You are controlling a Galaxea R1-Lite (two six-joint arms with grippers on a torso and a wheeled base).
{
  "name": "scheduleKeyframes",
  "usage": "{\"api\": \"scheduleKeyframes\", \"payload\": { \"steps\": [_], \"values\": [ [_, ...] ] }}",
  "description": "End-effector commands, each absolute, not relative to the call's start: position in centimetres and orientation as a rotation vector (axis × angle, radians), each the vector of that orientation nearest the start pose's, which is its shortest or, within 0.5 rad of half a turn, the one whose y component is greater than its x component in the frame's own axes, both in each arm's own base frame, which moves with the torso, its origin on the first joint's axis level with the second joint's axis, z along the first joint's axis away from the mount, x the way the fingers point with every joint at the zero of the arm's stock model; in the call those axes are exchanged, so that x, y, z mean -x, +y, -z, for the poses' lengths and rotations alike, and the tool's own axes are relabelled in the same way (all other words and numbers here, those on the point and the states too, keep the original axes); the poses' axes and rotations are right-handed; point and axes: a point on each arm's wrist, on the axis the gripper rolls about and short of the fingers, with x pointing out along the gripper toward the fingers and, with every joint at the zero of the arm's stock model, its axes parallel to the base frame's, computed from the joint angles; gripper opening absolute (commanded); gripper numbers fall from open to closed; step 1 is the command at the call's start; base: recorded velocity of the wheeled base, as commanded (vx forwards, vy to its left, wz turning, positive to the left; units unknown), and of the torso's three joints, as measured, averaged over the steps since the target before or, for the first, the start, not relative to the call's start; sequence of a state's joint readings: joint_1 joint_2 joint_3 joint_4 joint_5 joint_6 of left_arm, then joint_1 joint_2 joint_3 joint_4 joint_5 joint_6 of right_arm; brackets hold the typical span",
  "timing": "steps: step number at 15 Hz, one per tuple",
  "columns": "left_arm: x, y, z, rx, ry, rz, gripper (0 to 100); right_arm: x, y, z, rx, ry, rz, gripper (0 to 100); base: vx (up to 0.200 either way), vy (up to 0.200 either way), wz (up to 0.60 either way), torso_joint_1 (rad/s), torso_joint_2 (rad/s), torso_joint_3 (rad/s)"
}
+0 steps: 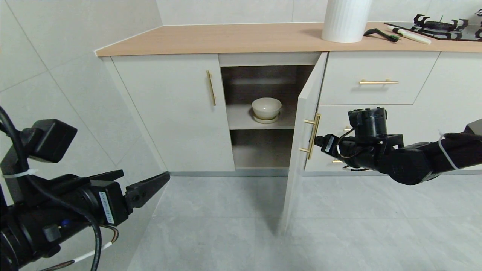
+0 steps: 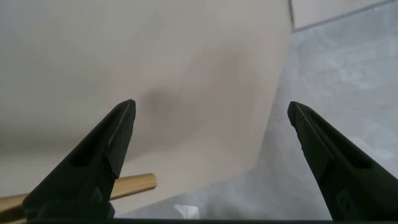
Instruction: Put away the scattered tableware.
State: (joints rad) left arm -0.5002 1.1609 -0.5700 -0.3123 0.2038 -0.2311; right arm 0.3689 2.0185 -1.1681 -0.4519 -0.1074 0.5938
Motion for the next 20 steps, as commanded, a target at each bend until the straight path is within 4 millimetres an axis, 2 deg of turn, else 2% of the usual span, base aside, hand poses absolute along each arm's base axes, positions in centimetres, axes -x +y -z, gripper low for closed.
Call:
{"api": "scheduleKeyframes", "payload": {
  "steps": [1,3,5,10,18,20],
  "values": [
    [-14.8,-7.5,-21.2,0.132,0.295,0.262,100,-37.2,14.6,-14.3,-0.502,0.456,-0.142,100,0.000,0.000,0.00,0.000,0.00,0.000],
    [-14.7,-7.5,-21.3,0.133,0.292,0.258,100,-37.6,15.0,-14.1,-0.526,0.425,-0.151,100,0.000,0.000,0.00,0.000,0.00,0.000],
    [-14.7,-7.5,-21.3,0.133,0.292,0.259,100,-38.0,15.5,-13.5,-0.536,0.412,-0.163,100,0.200,0.000,0.00,0.002,0.00,0.002],
    [-14.8,-7.6,-21.2,0.131,0.298,0.261,100,-39.3,16.7,-13.5,-0.645,0.384,-0.169,100,0.200,0.000,0.00,0.002,0.00,0.001],
    [-14.8,-7.6,-21.1,0.130,0.301,0.261,100,-40.3,18.4,-12.5,-0.706,0.380,-0.149,100,0.200,0.000,0.00,0.002,0.00,0.004],
    [-14.8,-7.6,-21.2,0.131,0.298,0.260,100,-40.3,18.4,-12.6,-0.713,0.377,-0.146,100,0.000,0.000,0.00,0.000,0.00,0.000]
  ]
}}
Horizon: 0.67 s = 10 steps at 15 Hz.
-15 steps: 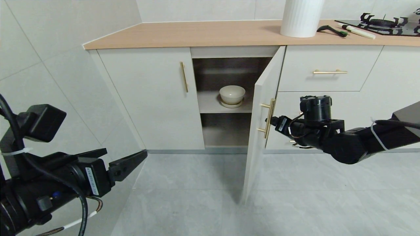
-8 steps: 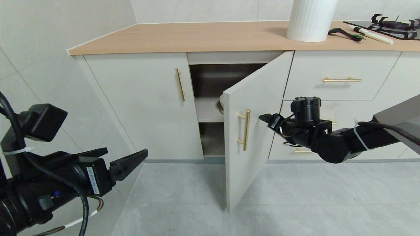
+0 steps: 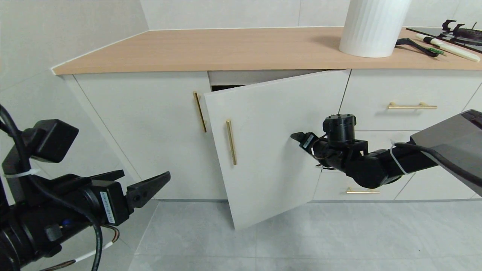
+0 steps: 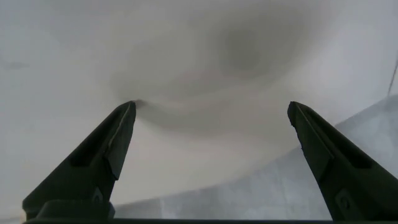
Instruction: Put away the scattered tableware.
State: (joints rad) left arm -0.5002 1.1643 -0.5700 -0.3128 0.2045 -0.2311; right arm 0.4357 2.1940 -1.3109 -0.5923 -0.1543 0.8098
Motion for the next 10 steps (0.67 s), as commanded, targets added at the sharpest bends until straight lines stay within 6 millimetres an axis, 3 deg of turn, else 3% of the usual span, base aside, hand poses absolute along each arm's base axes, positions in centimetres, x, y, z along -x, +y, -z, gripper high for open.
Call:
{"api": "scheduleKeyframes", "payload": {
  "steps": [1,5,10],
  "values": [
    [-14.8,-7.6,-21.2,0.131,0.298,0.260,100,-40.3,18.4,-12.6,-0.715,0.375,-0.145,100,0.000,0.000,0.00,0.000,0.00,0.000],
    [-14.8,-7.6,-21.2,0.131,0.298,0.261,100,-42.2,18.7,-12.0,-0.720,0.299,-0.035,100,0.000,0.000,0.00,0.000,0.00,0.000],
    [-14.8,-7.6,-21.1,0.130,0.300,0.261,100,-43.2,18.3,-11.9,-0.721,0.263,0.018,100,0.000,0.000,0.00,0.000,0.00,0.000]
  ]
}}
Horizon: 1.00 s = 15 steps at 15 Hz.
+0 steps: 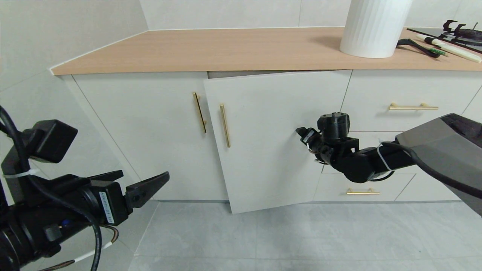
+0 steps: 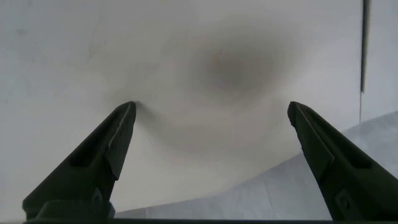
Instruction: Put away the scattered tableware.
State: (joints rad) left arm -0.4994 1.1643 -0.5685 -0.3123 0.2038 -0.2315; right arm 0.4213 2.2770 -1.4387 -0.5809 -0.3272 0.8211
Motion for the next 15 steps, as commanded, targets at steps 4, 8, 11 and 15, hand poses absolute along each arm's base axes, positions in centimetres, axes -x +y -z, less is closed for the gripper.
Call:
{"api": "scheduleKeyframes", "payload": {
  "steps": [4,8,11,15],
  "values": [
    [-14.8,-7.6,-21.1,0.130,0.301,0.261,100,-44.2,18.1,-11.5,-0.720,0.232,0.063,100,0.000,0.000,0.00,0.000,0.00,0.000],
    [-15.0,-7.7,-21.0,0.127,0.308,0.260,100,-44.8,17.6,-11.5,-0.723,0.216,0.085,100,0.000,0.000,0.00,0.000,0.00,0.000],
    [-15.0,-7.7,-21.0,0.128,0.307,0.260,100,-45.7,16.8,-11.4,-0.719,0.204,0.131,100,0.000,0.000,0.00,0.000,0.00,0.000],
    [-15.0,-7.7,-21.0,0.128,0.307,0.260,100,-44.8,16.8,-11.8,-0.714,0.217,0.123,100,0.000,0.000,0.00,0.000,0.00,0.000]
  ]
}}
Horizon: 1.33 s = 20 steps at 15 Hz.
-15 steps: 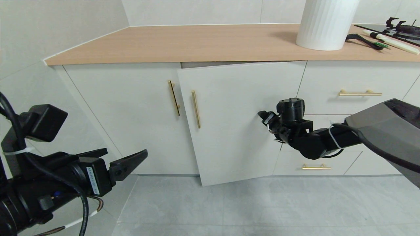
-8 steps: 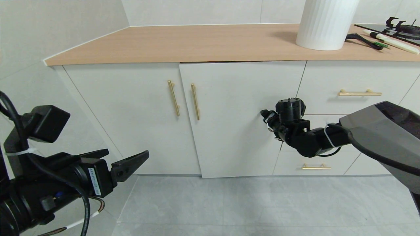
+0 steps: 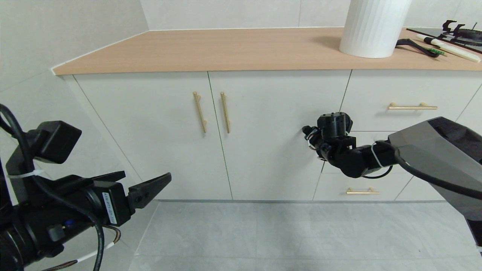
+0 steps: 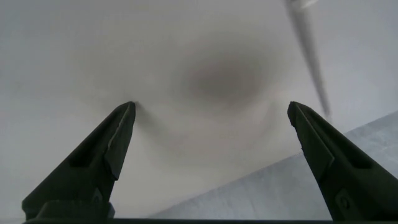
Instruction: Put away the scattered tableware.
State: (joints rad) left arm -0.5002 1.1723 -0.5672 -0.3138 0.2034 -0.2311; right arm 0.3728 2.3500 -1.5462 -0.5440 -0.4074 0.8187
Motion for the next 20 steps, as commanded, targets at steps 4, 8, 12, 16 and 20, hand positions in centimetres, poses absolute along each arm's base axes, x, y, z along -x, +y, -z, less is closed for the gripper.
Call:
{"api": "scheduleKeyframes", "payload": {
  "steps": [4,8,12,16,20],
  "values": [
    [-14.8,-7.3,-21.4,0.139,0.283,0.249,100,-38.9,16.2,-16.9,-0.702,0.235,0.009,100,0.000,0.000,0.00,0.000,0.00,0.000],
    [-12.5,-4.6,-22.2,0.173,0.188,0.161,100,-27.4,11.7,-23.8,-0.559,0.133,-0.053,100,0.000,0.000,0.00,0.000,0.00,0.000],
    [-8.3,-2.6,-21.1,0.200,0.105,0.143,100,-16.6,5.4,-24.8,-0.409,0.007,-0.021,100,0.000,0.000,0.00,0.000,0.00,0.000],
    [-2.3,-0.3,-19.4,0.172,0.012,0.141,100,-5.4,1.0,-24.0,-0.236,-0.183,-0.006,100,0.000,0.000,0.00,0.000,0.00,0.000],
    [2.7,1.1,-18.0,0.114,-0.132,0.033,100,3.1,-1.4,-21.3,-0.027,-0.245,0.104,100,0.000,0.000,0.00,0.000,0.00,0.000]
  ]
}}
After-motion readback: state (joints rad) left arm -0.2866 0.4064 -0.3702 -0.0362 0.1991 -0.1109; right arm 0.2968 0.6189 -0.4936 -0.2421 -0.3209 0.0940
